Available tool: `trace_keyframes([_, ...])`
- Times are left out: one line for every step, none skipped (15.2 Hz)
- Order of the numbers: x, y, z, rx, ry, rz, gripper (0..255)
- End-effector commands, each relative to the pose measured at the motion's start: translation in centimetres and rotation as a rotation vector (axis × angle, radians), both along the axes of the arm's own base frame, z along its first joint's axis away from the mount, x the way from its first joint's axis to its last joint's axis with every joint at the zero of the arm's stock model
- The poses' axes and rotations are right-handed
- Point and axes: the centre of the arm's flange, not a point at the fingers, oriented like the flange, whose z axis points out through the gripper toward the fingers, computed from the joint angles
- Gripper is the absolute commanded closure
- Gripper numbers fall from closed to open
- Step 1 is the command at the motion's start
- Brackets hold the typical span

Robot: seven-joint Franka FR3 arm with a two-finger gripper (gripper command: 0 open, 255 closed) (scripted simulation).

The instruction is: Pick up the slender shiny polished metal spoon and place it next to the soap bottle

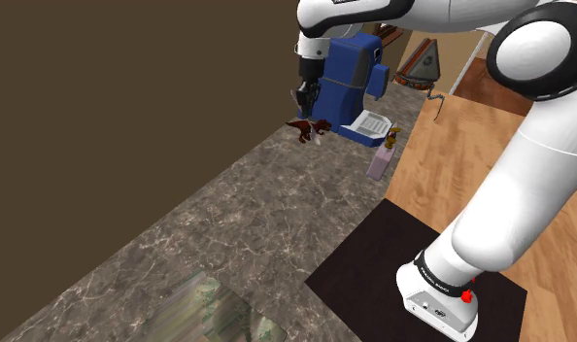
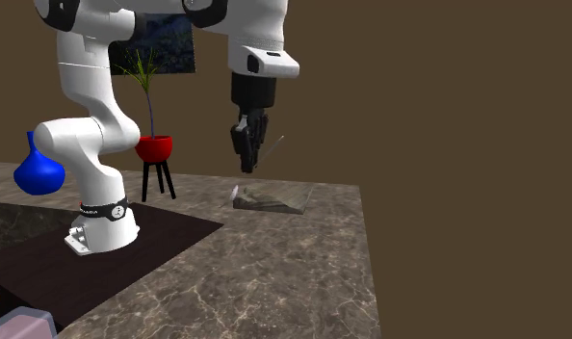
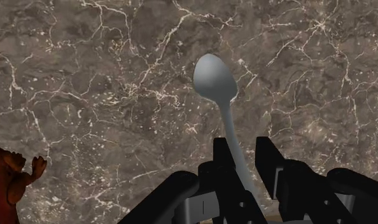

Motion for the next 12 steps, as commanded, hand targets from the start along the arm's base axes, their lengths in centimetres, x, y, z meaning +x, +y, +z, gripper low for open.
trace_keyframes([-0.5,-2.6,0.2,0.000,0.000,0.001,255])
trace_keyframes([-0.7,-3.9,0.2,0.000,0.000,0.001,255])
trace_keyframes([-1.0,-5.2,0.2,0.000,0.000,0.001,255])
trace_keyframes([-1.2,-6.5,0.2,0.000,0.000,0.001,255])
trace_keyframes([-1.5,-7.8,0.2,0.000,0.000,0.001,255])
trace_keyframes([-1.7,-9.1,0.2,0.000,0.000,0.001,255])
trace_keyframes([-2.0,-10.4,0.2,0.000,0.000,0.001,255])
trace_keyframes([-2.2,-11.7,0.2,0.000,0.000,0.001,255])
trace_keyframes([-2.5,-13.0,0.2,0.000,0.000,0.001,255])
trace_keyframes([-2.7,-14.3,0.2,0.000,0.000,0.001,255])
trace_keyframes([-3.0,-15.6,0.2,0.000,0.000,0.001,255])
trace_keyframes([-3.2,-16.9,0.2,0.000,0.000,0.001,255])
